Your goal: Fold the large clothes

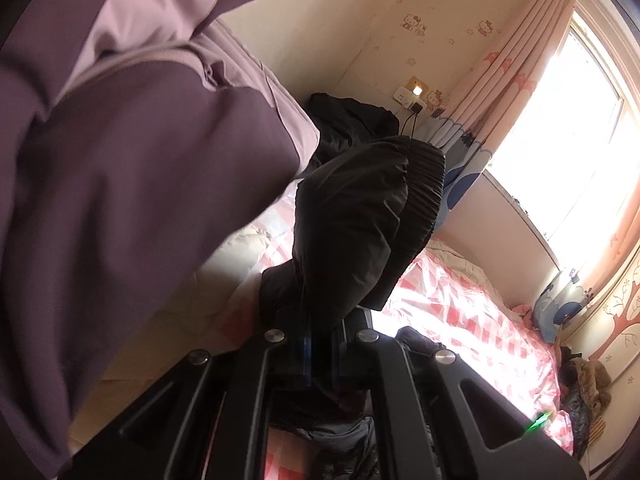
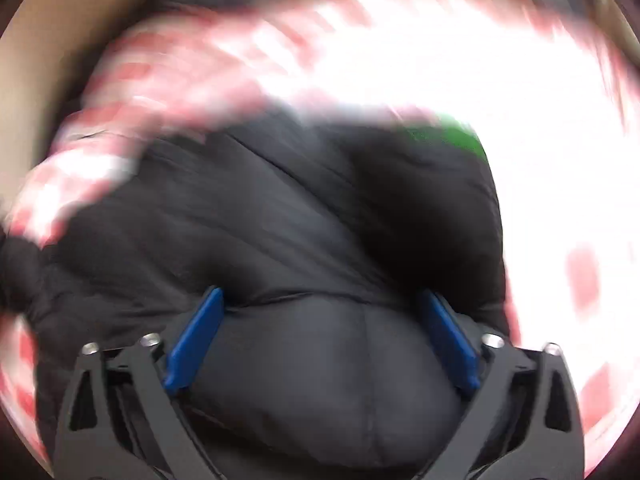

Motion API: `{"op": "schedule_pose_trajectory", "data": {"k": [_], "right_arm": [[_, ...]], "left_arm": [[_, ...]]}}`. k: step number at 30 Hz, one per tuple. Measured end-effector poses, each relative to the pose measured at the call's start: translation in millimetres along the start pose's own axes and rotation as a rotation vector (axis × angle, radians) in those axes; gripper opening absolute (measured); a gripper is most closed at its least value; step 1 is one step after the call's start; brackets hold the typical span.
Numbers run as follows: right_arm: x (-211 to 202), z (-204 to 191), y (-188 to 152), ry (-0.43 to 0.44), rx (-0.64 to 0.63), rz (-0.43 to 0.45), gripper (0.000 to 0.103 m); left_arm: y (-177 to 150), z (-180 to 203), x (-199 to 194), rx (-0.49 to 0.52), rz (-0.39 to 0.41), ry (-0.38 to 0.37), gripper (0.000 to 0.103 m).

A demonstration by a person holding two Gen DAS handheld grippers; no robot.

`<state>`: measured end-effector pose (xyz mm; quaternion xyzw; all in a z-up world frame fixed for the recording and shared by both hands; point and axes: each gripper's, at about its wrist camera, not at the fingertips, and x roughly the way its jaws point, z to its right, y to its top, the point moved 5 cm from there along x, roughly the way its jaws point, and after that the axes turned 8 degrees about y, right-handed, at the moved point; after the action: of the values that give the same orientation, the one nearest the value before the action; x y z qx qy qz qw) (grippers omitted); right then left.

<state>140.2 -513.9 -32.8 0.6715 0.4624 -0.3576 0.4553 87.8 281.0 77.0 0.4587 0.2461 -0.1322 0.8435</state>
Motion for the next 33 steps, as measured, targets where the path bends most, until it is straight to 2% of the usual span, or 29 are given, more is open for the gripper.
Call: {"op": "schedule_pose_trajectory", "data": {"k": [2, 4, 5, 6, 7, 9, 11, 12, 13, 15, 16, 17, 20, 21, 23, 24, 25, 26, 27, 28, 29, 30, 31, 33], "right_arm": [[-25, 8, 0, 0.041, 0.046, 0.091, 0.081], [-49, -19, 2, 0.089, -0.027, 0.186, 0.082], [-53, -37, 3, 0.105, -0.071, 0.201, 0.088], [-55, -63, 6, 0.129, -0.128, 0.211, 0.094], [-54, -83, 10, 0.147, -0.166, 0.218, 0.095], [-44, -138, 16, 0.247, -0.255, 0.215, 0.095], [-27, -186, 15, 0.245, -0.350, 0.222, 0.095], [-13, -204, 13, 0.247, -0.389, 0.202, 0.095], [11, -223, 4, 0.262, -0.412, 0.141, 0.095], [57, -245, -1, 0.226, -0.429, 0.022, 0.095], [71, -254, -11, 0.154, -0.475, -0.007, 0.094], [73, -265, -15, 0.119, -0.523, 0.020, 0.094], [47, -297, -24, 0.229, -0.584, 0.150, 0.095], [46, -307, -25, 0.232, -0.608, 0.168, 0.096], [65, -338, -22, 0.121, -0.696, 0.148, 0.096], [85, -346, -18, 0.000, -0.735, 0.093, 0.096], [106, -349, -13, -0.089, -0.741, 0.030, 0.092], [121, -344, -9, -0.084, -0.700, -0.016, 0.074], [125, -339, -4, -0.046, -0.635, -0.028, 0.056], [120, -329, 6, 0.033, -0.513, -0.019, 0.043], [112, -317, 11, 0.128, -0.406, -0.006, 0.016], [101, -311, 17, 0.231, -0.315, 0.006, 0.011], [88, -308, 15, 0.278, -0.301, 0.025, 0.011], [61, -326, 4, 0.415, -0.388, 0.059, 0.010]], "left_arm": [[-1, -2, 4, -0.012, -0.010, 0.002, 0.007], [-1, -1, 7, -0.009, -0.019, 0.007, 0.007], [-2, -1, 8, -0.009, -0.023, 0.004, 0.007], [-2, -2, 9, -0.010, -0.028, 0.001, 0.007], [-2, -2, 11, -0.011, -0.032, -0.001, 0.007], [-1, -5, 11, -0.018, -0.037, -0.002, 0.007], [1, -8, 12, -0.025, -0.038, -0.003, 0.007], [3, -8, 13, -0.028, -0.037, -0.010, 0.007], [4, -8, 13, -0.023, -0.037, -0.012, 0.007], [4, -7, 14, -0.017, -0.038, -0.008, 0.007], [3, -6, 15, -0.012, -0.039, -0.004, 0.007], [3, -6, 16, -0.008, -0.039, -0.001, 0.007], [1, -7, 16, -0.010, -0.041, 0.000, 0.007], [1, -6, 17, -0.008, -0.041, 0.003, 0.007], [0, -5, 18, -0.010, -0.045, -0.001, 0.007], [0, -4, 19, -0.012, -0.046, -0.002, 0.007], [0, -4, 20, -0.013, -0.046, -0.002, 0.007], [0, -5, 20, -0.016, -0.045, -0.003, 0.007], [1, -6, 19, -0.020, -0.046, -0.006, 0.007], [1, -5, 18, -0.024, -0.044, -0.011, 0.007], [1, -6, 18, -0.025, -0.043, -0.013, 0.007], [1, -6, 17, -0.027, -0.043, -0.016, 0.007], [1, -6, 17, -0.031, -0.044, -0.024, 0.007], [0, -6, 18, -0.033, -0.046, -0.029, 0.007]]}}
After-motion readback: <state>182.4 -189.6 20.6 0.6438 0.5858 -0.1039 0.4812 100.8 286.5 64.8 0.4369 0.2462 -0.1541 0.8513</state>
